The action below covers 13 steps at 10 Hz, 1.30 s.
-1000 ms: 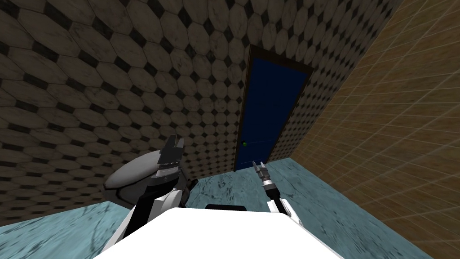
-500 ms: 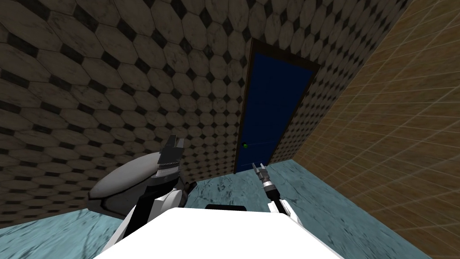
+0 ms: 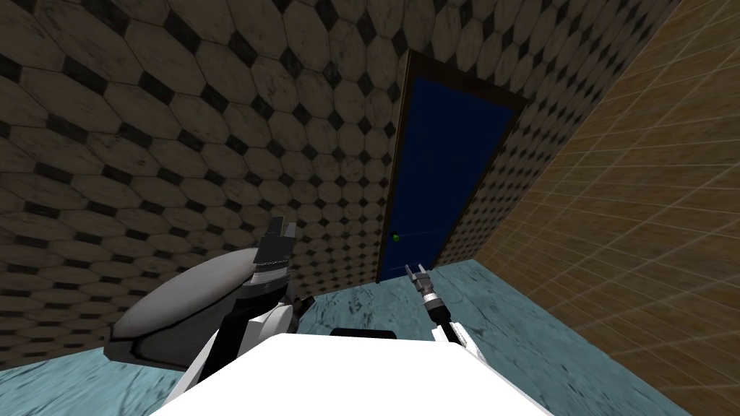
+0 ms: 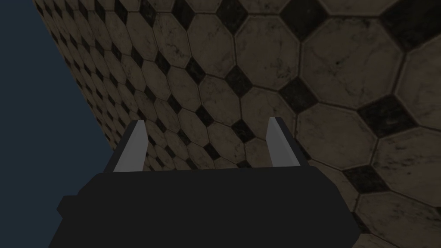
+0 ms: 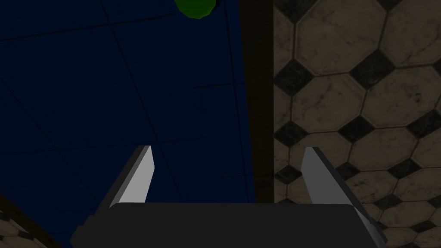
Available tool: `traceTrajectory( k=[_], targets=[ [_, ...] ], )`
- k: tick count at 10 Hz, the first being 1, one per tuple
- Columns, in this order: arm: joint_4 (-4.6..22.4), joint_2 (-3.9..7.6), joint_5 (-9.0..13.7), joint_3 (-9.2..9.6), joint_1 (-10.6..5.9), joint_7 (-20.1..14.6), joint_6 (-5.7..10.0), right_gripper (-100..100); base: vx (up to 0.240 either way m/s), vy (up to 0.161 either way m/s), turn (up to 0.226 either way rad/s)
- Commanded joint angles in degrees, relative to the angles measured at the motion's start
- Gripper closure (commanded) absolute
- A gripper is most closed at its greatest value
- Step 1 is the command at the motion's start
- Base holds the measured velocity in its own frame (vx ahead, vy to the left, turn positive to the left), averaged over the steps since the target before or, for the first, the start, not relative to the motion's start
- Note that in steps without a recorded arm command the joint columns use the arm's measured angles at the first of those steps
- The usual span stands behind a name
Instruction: Pull the door open
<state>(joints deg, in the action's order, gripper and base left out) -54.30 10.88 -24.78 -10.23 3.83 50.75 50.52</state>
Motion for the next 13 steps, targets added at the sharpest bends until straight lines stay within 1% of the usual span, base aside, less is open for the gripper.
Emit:
traceTrajectory(
  k=[1,4,7,12,13],
  targets=[
    [2.35,0.26,-0.87,-0.37,-0.78,1.49,0.90,-100,0.117,-0.037,0.021],
    [5.30,0.52,-1.79,-0.83,-1.79,3.16,1.99,-100,0.123,-0.021,0.016],
    [10.16,0.92,-3.29,-1.59,-3.44,5.90,3.79,-100,0.135,-0.020,0.024],
    [14.79,1.29,-4.73,-2.31,-5.01,8.52,5.51,-100,0.111,-0.017,0.013],
    [13.93,1.19,-4.59,-2.18,-4.74,8.07,5.07,-100,0.044,-0.006,0.004]
  ],
)
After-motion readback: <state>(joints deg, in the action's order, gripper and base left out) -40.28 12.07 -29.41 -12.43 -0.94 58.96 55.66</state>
